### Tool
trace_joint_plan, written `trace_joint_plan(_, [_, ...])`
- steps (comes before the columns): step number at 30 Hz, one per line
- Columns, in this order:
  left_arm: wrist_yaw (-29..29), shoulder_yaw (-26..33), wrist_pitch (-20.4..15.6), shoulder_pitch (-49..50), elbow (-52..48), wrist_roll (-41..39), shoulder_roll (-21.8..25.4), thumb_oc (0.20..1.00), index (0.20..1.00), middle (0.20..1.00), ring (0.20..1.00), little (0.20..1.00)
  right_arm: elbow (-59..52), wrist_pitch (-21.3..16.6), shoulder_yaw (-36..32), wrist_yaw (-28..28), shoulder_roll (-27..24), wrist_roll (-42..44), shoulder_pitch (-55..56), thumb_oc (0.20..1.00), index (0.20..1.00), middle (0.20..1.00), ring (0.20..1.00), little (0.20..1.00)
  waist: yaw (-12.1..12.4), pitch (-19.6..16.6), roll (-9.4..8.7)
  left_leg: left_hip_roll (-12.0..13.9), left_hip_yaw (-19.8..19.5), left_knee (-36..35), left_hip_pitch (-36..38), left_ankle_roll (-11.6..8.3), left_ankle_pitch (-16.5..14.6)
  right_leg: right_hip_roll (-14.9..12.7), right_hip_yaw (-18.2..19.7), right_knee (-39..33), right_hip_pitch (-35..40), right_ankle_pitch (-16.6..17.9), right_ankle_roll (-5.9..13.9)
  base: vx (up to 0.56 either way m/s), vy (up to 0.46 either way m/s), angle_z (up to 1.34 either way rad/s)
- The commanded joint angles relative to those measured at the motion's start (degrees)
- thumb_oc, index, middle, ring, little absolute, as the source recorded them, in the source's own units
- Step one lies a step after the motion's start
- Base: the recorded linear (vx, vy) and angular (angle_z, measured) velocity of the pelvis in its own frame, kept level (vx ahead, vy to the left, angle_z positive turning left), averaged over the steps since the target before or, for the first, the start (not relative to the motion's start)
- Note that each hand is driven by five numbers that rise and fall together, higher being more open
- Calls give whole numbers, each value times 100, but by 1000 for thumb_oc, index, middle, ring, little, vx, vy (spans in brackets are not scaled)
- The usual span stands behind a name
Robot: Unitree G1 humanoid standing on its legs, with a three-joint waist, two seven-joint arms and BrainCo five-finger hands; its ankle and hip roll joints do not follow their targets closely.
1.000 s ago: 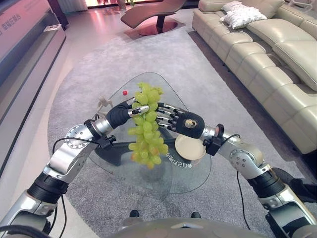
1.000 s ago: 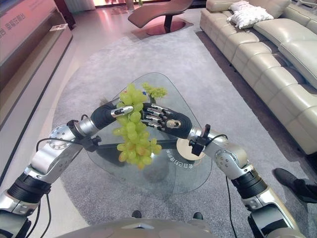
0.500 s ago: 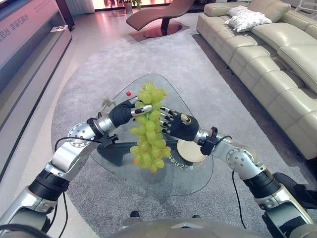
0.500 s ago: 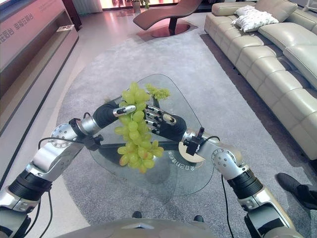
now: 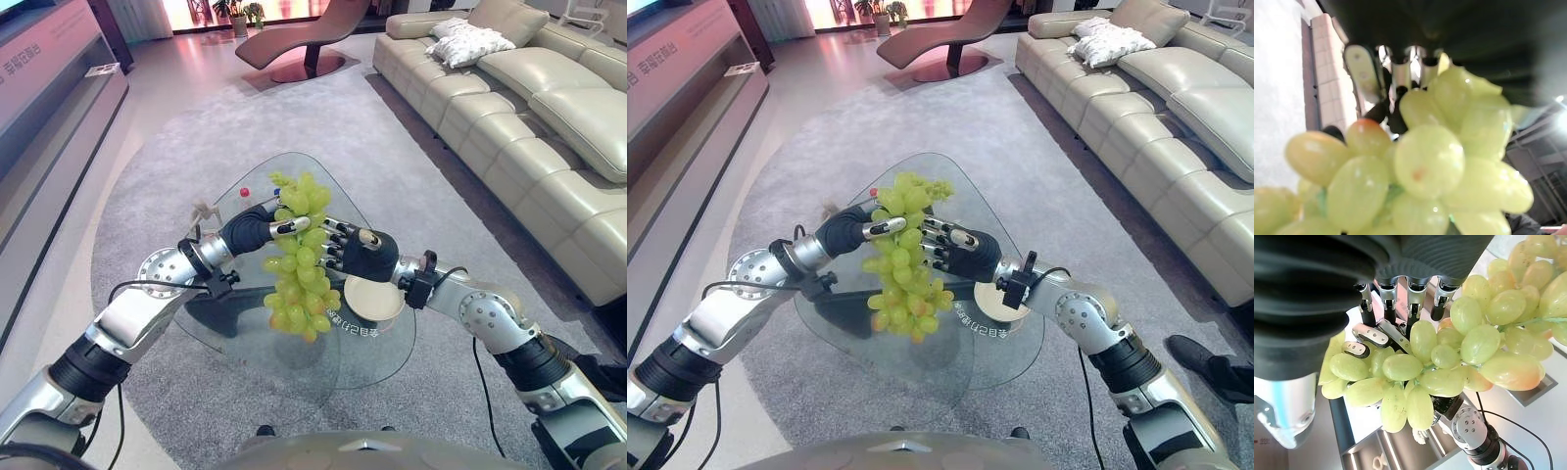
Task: Pick up fruits into the plate
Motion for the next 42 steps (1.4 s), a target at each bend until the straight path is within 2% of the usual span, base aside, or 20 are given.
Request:
trace_joint_plan(1, [573, 289, -637, -1361, -65, -95, -204, 200, 200, 200, 200, 200, -853, 227, 606, 324, 176, -5, -109, 1000, 1000, 1000, 1000, 1000, -94, -52, -224, -244, -53, 282, -110, 211, -738, -6, 27, 442, 73, -606, 28, 0, 0, 0])
trace_joint_plan(2, [511, 309, -694, -1345, -47, -184, -226, 200, 200, 200, 200, 200, -876, -226, 534, 339, 136, -241, -127, 1000, 1000, 1000, 1000, 1000, -107, -46, -224, -238, -56, 290, -110, 208, -742, -1, 48, 443, 74, -609, 26, 0, 0, 0])
trace_joint_plan(4, [402, 386, -780, -1255, -39, -335, -261, 200, 200, 200, 200, 200, -971, -1038, 275, 32, 54, -252, -176, 1000, 1000, 1000, 1000, 1000, -138, -43, -221, -229, -88, 295, -108, 201, -752, 12, 102, 448, 67, -612, 21, 0, 0, 0])
trace_joint_plan(6, [237, 488, -811, -1148, -7, -461, -325, 200, 200, 200, 200, 200, -925, -1315, -72, -225, 63, -56, -264, 1000, 1000, 1000, 1000, 1000, -156, -43, -217, -223, -94, 307, -101, 198, -760, 20, 127, 450, 76, -616, 14, 0, 0, 0])
trace_joint_plan(7, [87, 589, -784, -1078, 14, -546, -417, 200, 200, 200, 200, 200, -761, -1654, -409, -397, 206, -73, -335, 1000, 1000, 1000, 1000, 1000, -166, -53, -212, -222, -94, 310, -102, 199, -777, 24, 129, 454, 75, -624, 14, 0, 0, 0])
trace_joint_plan(9, [3, 641, -762, -1041, 21, -592, -472, 200, 200, 200, 200, 200, -684, -1794, -589, -479, 276, -86, -385, 1000, 1000, 1000, 1000, 1000, -166, -59, -208, -220, -92, 314, -104, 201, -785, 26, 126, 456, 77, -630, 14, -15, 10, 0])
trace_joint_plan(10, [-222, 764, -641, -1014, 40, -706, -640, 200, 200, 200, 200, 200, -412, -2200, -1028, -708, 577, -94, -557, 1000, 1000, 1000, 1000, 1000, -146, -73, -193, -233, -114, 351, -181, 215, -770, 30, 107, 477, 17, -603, 0, -38, 21, 1])
trace_joint_plan(11, [-276, 792, -593, -1028, 62, -712, -704, 200, 200, 200, 200, 200, -285, -2388, -1177, -811, 701, -186, -643, 1000, 1000, 1000, 1000, 1000, -133, -77, -184, -240, -126, 355, -188, 224, -784, 32, 91, 480, 14, -612, -5, -45, 20, -1])
trace_joint_plan(16, [-408, 815, -470, -1157, 190, -802, -763, 200, 200, 200, 200, 200, 164, -3028, -1629, -1302, 841, -261, -906, 1000, 1000, 1000, 1000, 1000, -97, -87, -167, -252, -135, 360, -185, 239, -820, 24, 33, 458, 39, -622, -20, 0, 0, 0])
trace_joint_plan(17, [-460, 850, -429, -1147, 184, -818, -766, 200, 200, 200, 200, 200, 345, -3304, -1780, -1461, 828, -223, -948, 1000, 1000, 1000, 1000, 1000, -83, -94, -165, -237, -107, 358, -177, 233, -824, 7, -14, 438, 57, -613, -13, 0, 0, 0])
trace_joint_plan(19, [-528, 870, -435, -1147, 201, -834, -773, 200, 200, 200, 200, 200, 514, -3430, -1941, -1644, 836, -252, -942, 1000, 1000, 1000, 1000, 1000, -68, -103, -160, -233, -95, 344, -165, 229, -826, -2, -55, 408, 78, -598, -7, 0, 0, 0])
trace_joint_plan(25, [-542, 816, -394, -1242, 135, -871, -788, 200, 200, 200, 200, 200, 945, -3012, -1918, -1910, 838, -98, -827, 1000, 1000, 1000, 1000, 1000, -69, -108, -146, -233, -86, 308, -160, 231, -792, -9, -64, 381, 72, -565, -11, 0, 0, 0])
trace_joint_plan(29, [-550, 734, -435, -1295, 99, -805, -805, 200, 200, 200, 200, 200, 1103, -2750, -1733, -1802, 894, -58, -627, 1000, 1000, 1000, 1000, 1000, -91, -89, -152, -233, -85, 306, -167, 236, -778, -6, -40, 393, 54, -561, -18, 0, 0, 0])
trace_joint_plan(34, [-485, 595, -544, -1452, 72, -765, -785, 200, 200, 200, 200, 200, 1417, -2063, -1421, -1778, 946, -118, -423, 1000, 1000, 1000, 1000, 1000, -119, -67, -158, -236, -84, 298, -171, 240, -761, 10, -5, 410, 38, -568, -30, 0, 0, 0])
trace_joint_plan(35, [-425, 561, -592, -1500, 50, -750, -757, 200, 200, 200, 200, 200, 1564, -1692, -1331, -1790, 904, -117, -359, 1000, 1000, 1000, 1000, 1000, -125, -66, -163, -235, -79, 289, -170, 238, -753, 12, -5, 408, 37, -568, -32, 0, 0, 0])
trace_joint_plan(37, [-354, 520, -604, -1525, 4, -740, -731, 200, 200, 200, 200, 200, 1699, -1516, -1219, -1700, 890, -157, -264, 1000, 1000, 1000, 1000, 1000, -122, -69, -167, -230, -79, 254, -121, 230, -787, 16, -17, 387, 86, -610, -22, 0, 0, 0])
trace_joint_plan(38, [-318, 529, -614, -1534, -39, -732, -697, 200, 200, 200, 200, 200, 1858, -1215, -1140, -1571, 810, -231, -188, 1000, 1000, 1000, 1000, 1000, -116, -57, -177, -228, -83, 241, -102, 226, -780, 17, -27, 387, 101, -613, -25, 0, 0, 0])
trace_joint_plan(42, [-248, 512, -623, -1575, -119, -769, -556, 200, 200, 200, 200, 200, 2018, -836, -943, -1222, 641, -271, -44, 1000, 1000, 1000, 1000, 1000, -97, -40, -215, -221, -92, 226, -101, 218, -765, 20, -48, 389, 106, -617, -30, 0, 0, 0])
